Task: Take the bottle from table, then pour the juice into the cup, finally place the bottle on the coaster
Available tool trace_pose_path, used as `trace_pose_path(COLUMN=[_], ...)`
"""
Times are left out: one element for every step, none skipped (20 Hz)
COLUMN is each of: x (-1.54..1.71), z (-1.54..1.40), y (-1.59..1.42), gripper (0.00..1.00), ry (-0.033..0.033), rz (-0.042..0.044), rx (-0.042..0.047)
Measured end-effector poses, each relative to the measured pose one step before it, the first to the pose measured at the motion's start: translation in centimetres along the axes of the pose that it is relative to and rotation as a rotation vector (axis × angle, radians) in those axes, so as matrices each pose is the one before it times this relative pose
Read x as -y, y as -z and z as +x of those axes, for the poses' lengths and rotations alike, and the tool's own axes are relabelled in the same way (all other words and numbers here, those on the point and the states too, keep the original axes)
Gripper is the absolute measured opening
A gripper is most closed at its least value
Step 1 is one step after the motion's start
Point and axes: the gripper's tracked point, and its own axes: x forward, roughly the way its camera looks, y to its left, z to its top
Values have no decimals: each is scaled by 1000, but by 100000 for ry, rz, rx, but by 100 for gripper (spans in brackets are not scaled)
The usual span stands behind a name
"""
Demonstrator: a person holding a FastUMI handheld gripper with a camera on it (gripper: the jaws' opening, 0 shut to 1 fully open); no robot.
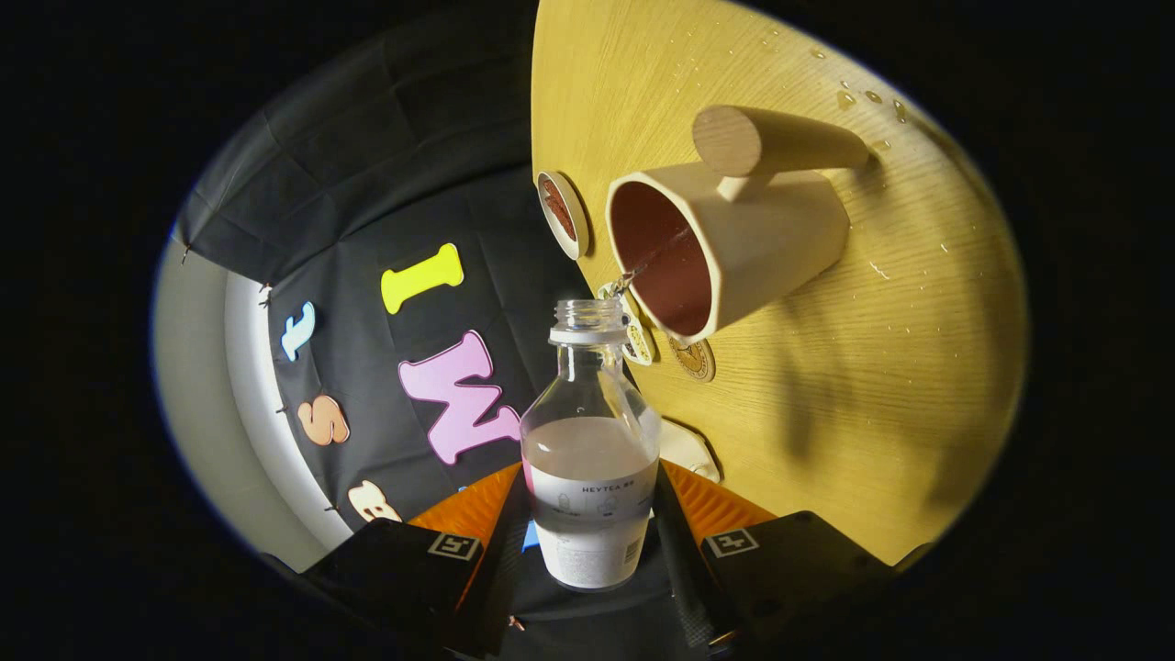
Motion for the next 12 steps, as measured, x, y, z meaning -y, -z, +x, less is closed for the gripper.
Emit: trace_pose_path(x=[5, 7, -74, -59, -60, -76, -208, -96, -118, -163, -303, -380], z=[-110, 79, -163, 16, -133, -81, -120, -87, -38, -15, -81, 12], y=[300, 150, 242, 150, 293, 259, 267, 309, 344, 54, 28, 29], gripper=[74, 74, 74, 74, 74, 74, 74, 74, 74, 74, 74, 74], ry=[-28, -32, -211, -70, -167, -293, -286, -313, -276, -420, -493, -748], rz=[512, 343, 338, 602, 918, 1060, 907, 487, 203, 290, 583, 877], rx=[-118, -90, 20, -88, -63, -134, -147, -391, -420, -294, -73, 186])
